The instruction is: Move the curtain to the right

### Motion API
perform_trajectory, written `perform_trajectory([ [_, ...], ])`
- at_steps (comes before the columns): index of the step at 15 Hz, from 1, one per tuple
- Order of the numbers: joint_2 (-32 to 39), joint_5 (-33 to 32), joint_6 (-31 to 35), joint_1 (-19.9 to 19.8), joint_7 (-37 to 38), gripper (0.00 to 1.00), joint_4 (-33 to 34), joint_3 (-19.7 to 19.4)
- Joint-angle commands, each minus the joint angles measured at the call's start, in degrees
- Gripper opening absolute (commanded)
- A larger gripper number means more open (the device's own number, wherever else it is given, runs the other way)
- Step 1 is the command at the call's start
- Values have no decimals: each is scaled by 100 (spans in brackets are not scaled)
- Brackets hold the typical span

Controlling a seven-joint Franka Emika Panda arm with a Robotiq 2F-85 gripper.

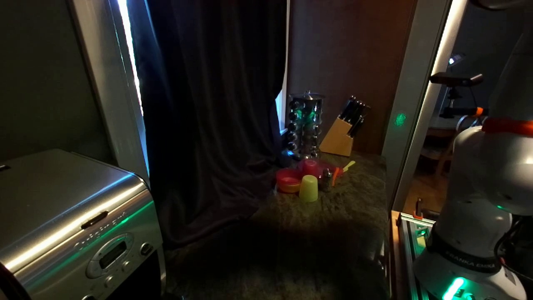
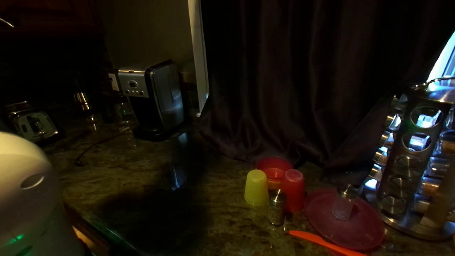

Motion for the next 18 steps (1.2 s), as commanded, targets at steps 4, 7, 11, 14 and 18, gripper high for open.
perform_trajectory([
  [4,379,-649,169,-35,503,34,292,26],
  [7,435,-547,80,-90,447,11,419,-44],
  [11,392,-329,-49,-195,279,0,341,-185],
  [14,339,-159,-195,-345,338,0,384,-356],
  [18,303,102,-353,-711,574,0,747,-778],
])
